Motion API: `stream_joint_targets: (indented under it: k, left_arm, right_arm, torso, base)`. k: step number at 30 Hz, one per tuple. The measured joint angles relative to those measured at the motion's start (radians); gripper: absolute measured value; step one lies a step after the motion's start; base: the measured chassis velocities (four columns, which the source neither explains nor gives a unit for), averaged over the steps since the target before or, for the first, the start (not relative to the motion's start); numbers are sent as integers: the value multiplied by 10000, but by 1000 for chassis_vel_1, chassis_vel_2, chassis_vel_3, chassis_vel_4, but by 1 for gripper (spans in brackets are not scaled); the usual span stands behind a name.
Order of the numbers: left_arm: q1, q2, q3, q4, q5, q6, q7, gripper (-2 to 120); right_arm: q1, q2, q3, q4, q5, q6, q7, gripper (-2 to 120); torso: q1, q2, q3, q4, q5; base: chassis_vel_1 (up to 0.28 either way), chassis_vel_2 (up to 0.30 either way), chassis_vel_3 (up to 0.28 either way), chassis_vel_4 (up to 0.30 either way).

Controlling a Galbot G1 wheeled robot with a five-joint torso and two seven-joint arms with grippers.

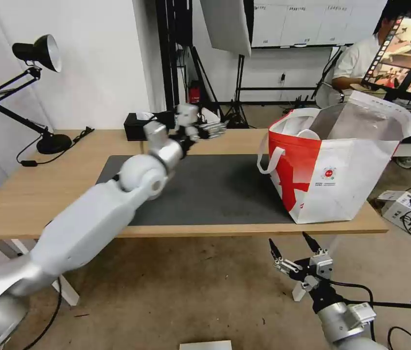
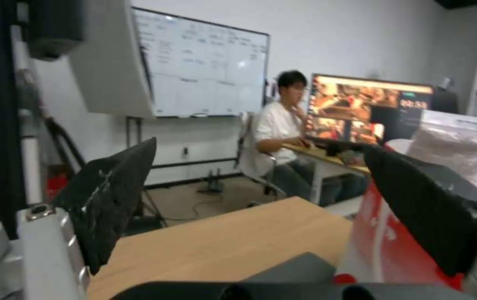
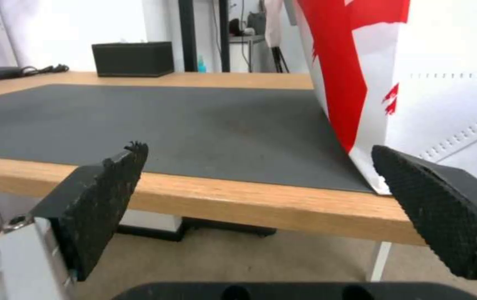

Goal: Pick up the trash from the table and place it into the takeout bag.

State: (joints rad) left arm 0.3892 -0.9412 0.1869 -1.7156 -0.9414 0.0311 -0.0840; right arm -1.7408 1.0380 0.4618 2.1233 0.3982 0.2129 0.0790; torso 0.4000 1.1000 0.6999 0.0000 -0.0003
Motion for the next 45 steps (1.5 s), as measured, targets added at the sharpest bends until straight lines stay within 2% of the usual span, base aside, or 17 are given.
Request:
stream_joint_targets:
  k: [3,4,7,12,15,19,23,28,30,35,38,43,45]
  left_arm:
    - [1912,396,-1606,-627,397,-340,28,100]
    - [1912,396,-1606,-627,397,-340,28,100]
    - [3259,466,-2739,-715,909,-767,52,100]
    - [4358,560,-3374,-793,1318,-1224,39,100]
    - [5431,374,-4144,-986,1835,-1579,12,100]
    - [6132,221,-4684,-1256,2077,-1789,-37,100]
    - [7309,-103,-5661,-1688,2637,-2335,-194,100]
    - [8039,-354,-6169,-1860,3031,-2779,-217,100]
    - [8491,-633,-6480,-1870,3359,-3243,-303,100]
    - [8803,-979,-6555,-1670,3735,-3624,-365,100]
    - [9228,-1192,-6740,-1667,4010,-3827,-366,100]
    - [9881,-1510,-7093,-1744,4522,-3914,-439,100]
    - [10291,-1619,-7397,-1849,4889,-3707,-450,100]
  right_arm:
    - [-1,0,0,0,0,0,2,100]
    - [-1,0,0,0,0,0,2,100]
    - [0,0,0,0,0,0,-2,100]
    - [0,0,0,0,0,0,1,100]
    - [0,0,0,0,0,0,0,100]
    - [-1,0,0,0,0,0,-1,100]
    - [0,0,0,0,0,0,0,100]
    - [0,0,0,0,0,0,1,100]
    - [0,0,0,0,0,0,0,100]
    - [0,0,0,0,0,0,0,100]
    - [0,0,0,0,0,0,0,100]
    - [0,0,0,0,0,0,1,100]
    - [0,0,0,0,0,0,1,100]
  torso:
    - [0,0,0,0,1]
    - [0,0,0,0,1]
    - [-1,0,0,1,0]
    - [0,0,0,0,4]
    - [0,0,0,0,0]
    - [-1,0,0,0,1]
    - [-1,0,0,0,2]
    - [-1,1,0,0,3]
    - [-1,1,0,2,3]
    - [1,0,1,-6,4]
    - [1,0,1,0,2]
    - [1,1,1,0,0]
    - [0,0,1,0,4]
  base:
    - [0,0,0,0]
    - [0,0,0,0]
    - [0,0,0,0]
    - [0,0,0,0]
    - [0,0,0,0]
    - [0,0,0,0]
    - [0,0,0,0]
    - [0,0,0,0]
    - [0,0,0,0]
    - [0,0,0,0]
    - [0,0,0,0]
    - [0,0,0,0]
    - [0,0,0,0]
